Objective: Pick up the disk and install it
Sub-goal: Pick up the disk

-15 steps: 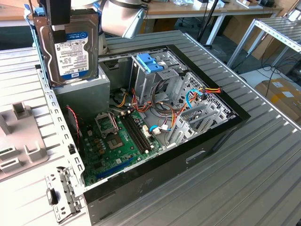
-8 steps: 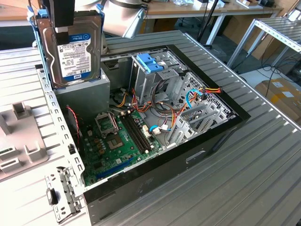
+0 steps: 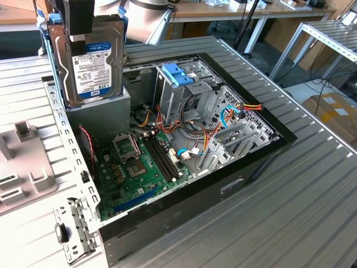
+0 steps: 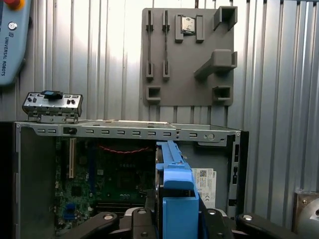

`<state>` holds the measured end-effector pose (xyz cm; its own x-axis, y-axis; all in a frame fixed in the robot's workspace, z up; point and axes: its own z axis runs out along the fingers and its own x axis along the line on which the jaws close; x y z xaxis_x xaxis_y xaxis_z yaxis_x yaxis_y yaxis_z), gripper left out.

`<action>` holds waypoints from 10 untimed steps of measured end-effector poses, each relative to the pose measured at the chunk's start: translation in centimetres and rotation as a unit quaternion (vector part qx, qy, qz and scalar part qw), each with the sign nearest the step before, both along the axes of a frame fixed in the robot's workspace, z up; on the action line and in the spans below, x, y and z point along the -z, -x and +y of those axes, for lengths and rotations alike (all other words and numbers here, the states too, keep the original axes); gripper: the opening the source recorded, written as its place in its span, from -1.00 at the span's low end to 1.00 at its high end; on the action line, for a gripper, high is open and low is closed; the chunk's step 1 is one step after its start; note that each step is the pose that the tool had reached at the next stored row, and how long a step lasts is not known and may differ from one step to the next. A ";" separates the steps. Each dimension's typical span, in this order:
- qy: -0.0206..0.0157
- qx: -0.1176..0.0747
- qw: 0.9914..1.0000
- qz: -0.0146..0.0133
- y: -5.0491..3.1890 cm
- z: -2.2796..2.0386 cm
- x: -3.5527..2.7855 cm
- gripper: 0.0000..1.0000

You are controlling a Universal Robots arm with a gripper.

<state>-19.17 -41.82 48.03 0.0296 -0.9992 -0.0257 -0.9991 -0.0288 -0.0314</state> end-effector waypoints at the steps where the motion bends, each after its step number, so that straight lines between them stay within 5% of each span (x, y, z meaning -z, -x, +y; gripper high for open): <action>1: 0.000 0.000 1.000 0.000 -0.04 -0.08 0.00 -0.26; 10: 0.000 0.000 1.000 0.000 -0.56 -0.90 0.05 -0.26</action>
